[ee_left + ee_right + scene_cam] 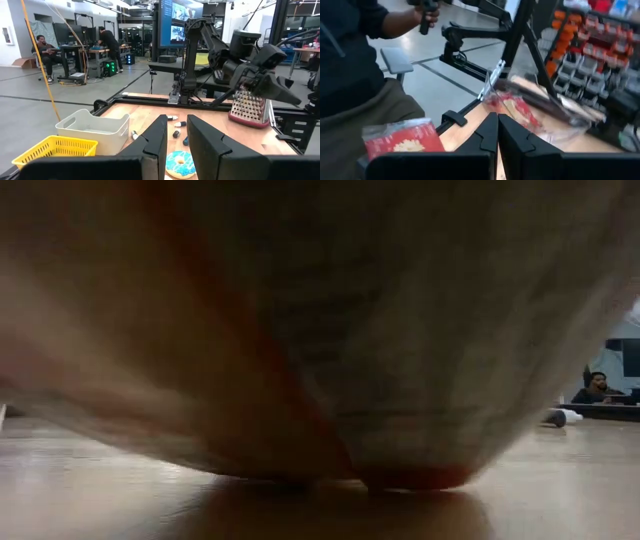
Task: Pick & Place Food Item
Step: Stack the red popcorn bag on top of the red popcorn bag in the transparent bin
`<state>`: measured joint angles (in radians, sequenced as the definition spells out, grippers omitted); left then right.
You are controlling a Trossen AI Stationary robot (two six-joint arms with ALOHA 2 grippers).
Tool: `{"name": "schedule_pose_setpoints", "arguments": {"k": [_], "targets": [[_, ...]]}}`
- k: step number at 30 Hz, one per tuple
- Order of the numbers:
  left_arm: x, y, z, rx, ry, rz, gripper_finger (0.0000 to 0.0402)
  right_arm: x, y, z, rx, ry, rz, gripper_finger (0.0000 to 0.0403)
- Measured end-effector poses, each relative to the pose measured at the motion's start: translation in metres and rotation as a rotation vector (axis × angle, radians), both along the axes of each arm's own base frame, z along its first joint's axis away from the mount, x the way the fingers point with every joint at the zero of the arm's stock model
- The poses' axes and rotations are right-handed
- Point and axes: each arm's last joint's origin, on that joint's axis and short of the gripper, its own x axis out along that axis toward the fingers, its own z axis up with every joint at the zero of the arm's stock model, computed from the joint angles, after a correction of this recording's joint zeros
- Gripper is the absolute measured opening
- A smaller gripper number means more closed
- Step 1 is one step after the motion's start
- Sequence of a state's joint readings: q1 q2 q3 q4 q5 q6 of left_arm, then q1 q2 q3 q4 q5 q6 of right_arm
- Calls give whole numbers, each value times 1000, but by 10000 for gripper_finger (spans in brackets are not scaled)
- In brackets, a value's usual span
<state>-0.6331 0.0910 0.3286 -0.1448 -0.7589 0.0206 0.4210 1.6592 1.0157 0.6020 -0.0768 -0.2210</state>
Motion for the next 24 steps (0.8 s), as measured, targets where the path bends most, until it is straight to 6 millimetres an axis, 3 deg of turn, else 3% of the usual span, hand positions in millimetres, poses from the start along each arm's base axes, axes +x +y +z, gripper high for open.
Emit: {"name": "schedule_pose_setpoints", "arguments": {"k": [6, 10, 16, 20, 24], "targets": [[0, 0, 0, -3, -1, -1, 74, 2, 4, -10, 129, 107, -12, 4], [0, 0, 0, -2, 0, -1, 74, 4, 14, -28, 140, 183, 2, 33], [0, 0, 0, 6, 1, 0, 74, 4, 29, -66, 114, 338, -30, 141], [0, 0, 0, 4, 0, -1, 74, -1, 35, -95, -30, 449, -134, 219], [0, 0, 0, 0, 1, -1, 74, -2, 50, -114, -161, 489, -184, 266]]}}
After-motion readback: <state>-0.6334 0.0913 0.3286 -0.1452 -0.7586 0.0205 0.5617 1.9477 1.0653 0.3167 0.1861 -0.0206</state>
